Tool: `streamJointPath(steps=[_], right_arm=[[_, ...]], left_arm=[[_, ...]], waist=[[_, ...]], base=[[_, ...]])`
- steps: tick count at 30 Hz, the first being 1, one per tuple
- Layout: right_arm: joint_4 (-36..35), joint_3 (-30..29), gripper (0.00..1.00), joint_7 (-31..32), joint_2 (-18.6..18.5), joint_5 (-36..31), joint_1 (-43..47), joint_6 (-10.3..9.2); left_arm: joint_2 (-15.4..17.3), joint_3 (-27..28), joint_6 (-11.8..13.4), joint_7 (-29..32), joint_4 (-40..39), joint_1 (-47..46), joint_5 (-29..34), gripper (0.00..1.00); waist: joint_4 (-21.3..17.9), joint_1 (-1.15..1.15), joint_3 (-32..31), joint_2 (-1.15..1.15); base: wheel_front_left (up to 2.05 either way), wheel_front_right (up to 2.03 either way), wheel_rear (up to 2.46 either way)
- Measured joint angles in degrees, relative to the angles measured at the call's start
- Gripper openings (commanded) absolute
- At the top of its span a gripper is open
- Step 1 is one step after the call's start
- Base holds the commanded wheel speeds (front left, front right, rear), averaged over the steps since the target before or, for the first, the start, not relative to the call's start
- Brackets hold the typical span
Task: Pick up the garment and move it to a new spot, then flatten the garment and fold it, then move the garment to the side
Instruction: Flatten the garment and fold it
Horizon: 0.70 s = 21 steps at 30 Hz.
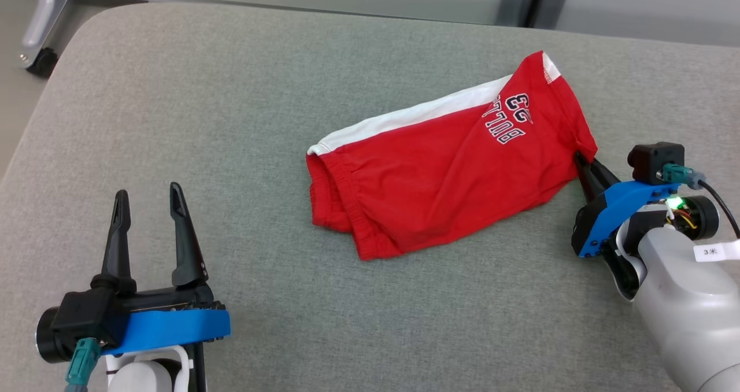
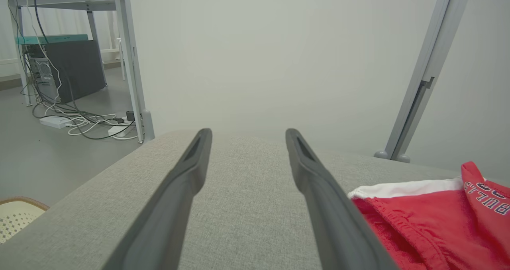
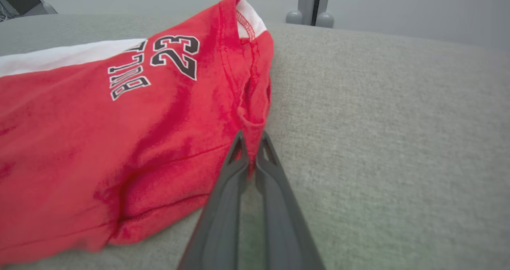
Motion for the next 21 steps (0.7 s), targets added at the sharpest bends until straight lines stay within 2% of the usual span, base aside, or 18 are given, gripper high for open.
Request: streamJointPath(steps=[8, 15, 21], right_arm=[[-7.6, -2.3, 0.0, -0.6, -0.4, 1.7, 5.6, 0.01], [-17.2, -8.1, 0.0, -0.7, -2.2, 1.7, 16.6, 0.01], [-22.2, -15.0, 0.0, -0.7, -3.4, 1.9, 25.4, 0.0]], left_arm=[[0.0, 0.5, -0.1, 0.0, 0.5, 1.0, 1.4, 1.0], [0.0, 2.0, -0.7, 0.0, 0.7, 2.5, 2.2, 1.0], [-0.1, 2.5, -0.9, 0.0, 0.8, 3.2, 2.3, 1.0]], waist=[[-3.4, 0.0, -2.2, 0.0], [-7.0, 0.0, -4.5, 0.0], [-9.2, 0.0, -6.3, 0.0]], base=[[0.0, 0.0, 0.0], [0.0, 0.0, 0.0], [0.0, 0.0, 0.0]])
